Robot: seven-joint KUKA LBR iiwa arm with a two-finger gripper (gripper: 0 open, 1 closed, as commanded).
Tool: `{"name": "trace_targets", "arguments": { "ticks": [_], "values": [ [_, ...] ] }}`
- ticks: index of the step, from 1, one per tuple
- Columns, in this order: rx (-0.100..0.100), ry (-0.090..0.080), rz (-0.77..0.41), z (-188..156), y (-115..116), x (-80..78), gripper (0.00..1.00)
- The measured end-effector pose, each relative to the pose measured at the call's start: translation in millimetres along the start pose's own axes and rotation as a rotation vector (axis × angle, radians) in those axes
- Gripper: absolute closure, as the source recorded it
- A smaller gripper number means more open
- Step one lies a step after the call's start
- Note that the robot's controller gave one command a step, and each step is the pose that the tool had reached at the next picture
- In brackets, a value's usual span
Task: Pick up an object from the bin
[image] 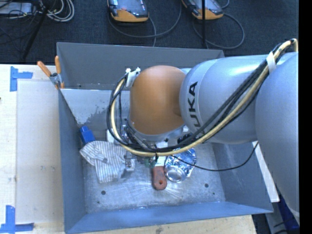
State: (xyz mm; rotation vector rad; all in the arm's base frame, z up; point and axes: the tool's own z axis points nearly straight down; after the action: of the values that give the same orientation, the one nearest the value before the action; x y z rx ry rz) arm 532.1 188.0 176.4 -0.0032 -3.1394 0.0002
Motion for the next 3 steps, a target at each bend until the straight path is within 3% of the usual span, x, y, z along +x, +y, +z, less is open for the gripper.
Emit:
{"name": "trace_targets", "arguments": {
  "ticks": [1,2,3],
  "values": [
    [-0.004,-0.009,0.078,61.4,19.5,-43.9,0.0],
    [0.002,0.003,-0.012,80.3,22.4,-57.3,0.0],
    [-0.001,-0.003,0.193,66.3,19.9,-58.7,0.0]
  ]
}}
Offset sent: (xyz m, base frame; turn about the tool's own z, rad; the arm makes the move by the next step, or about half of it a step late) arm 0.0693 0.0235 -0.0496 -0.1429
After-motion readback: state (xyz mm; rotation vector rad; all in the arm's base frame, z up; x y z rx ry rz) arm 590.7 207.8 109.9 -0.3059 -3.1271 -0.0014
